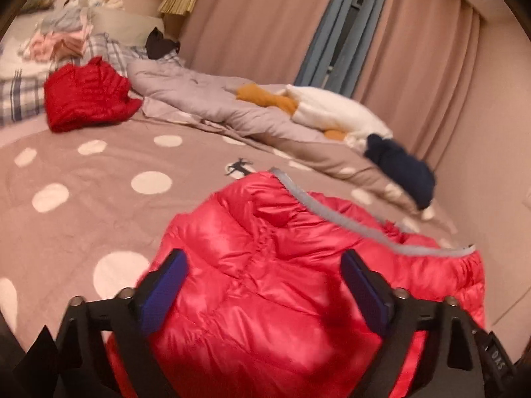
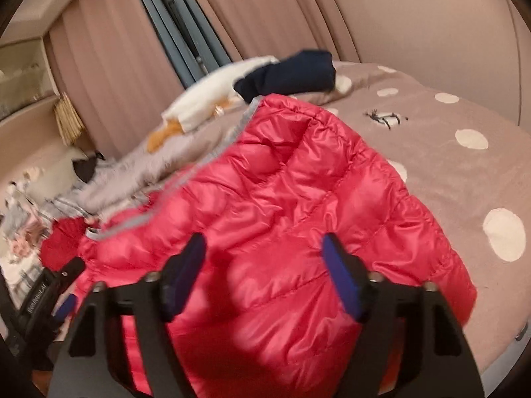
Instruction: Fold large clothes
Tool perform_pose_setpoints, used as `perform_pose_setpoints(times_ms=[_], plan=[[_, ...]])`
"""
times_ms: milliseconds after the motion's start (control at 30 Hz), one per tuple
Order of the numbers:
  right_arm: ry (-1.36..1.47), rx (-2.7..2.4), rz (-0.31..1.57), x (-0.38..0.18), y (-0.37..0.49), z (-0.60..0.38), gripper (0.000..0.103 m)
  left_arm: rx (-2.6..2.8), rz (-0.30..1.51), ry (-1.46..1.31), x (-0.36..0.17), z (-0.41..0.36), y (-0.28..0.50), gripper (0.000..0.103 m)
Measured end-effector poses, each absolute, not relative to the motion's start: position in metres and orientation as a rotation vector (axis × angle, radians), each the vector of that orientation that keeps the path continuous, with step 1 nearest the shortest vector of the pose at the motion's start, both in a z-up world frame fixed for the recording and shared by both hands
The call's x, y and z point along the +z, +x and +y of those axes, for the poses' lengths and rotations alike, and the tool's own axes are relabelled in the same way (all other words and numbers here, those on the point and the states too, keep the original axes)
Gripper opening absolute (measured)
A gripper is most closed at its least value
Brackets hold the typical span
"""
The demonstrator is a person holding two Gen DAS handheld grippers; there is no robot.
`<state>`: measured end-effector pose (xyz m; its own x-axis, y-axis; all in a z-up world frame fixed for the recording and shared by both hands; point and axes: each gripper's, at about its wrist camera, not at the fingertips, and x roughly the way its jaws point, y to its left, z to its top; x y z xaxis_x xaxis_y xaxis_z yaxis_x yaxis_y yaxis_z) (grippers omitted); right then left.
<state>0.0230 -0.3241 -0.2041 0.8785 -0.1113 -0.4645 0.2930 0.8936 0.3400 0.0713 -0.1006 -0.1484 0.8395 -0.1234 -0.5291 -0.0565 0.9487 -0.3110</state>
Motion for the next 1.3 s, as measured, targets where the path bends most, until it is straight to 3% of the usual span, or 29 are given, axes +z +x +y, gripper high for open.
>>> perform_pose_setpoints(times_ms=[133, 567, 1300], plan=[[0.382, -0.258, 0.473, -0.208, 0.044, -0.335, 0.06, -0.02, 0.594, -0.286, -0.155, -0.109, 0.097, 0.078], [0.339, -0.334, 0.496, -0.235, 0.088, -0.354, 0.059, -0.01, 0.609, -0.235, -0.192, -0.122, 0.133, 0.079], [0.333, -0.335, 0.484, -0.241, 0.085, -0.357, 0.061, 0.01, 0.613, -0.221, -0.196, -0.125, 0.134, 0.083]])
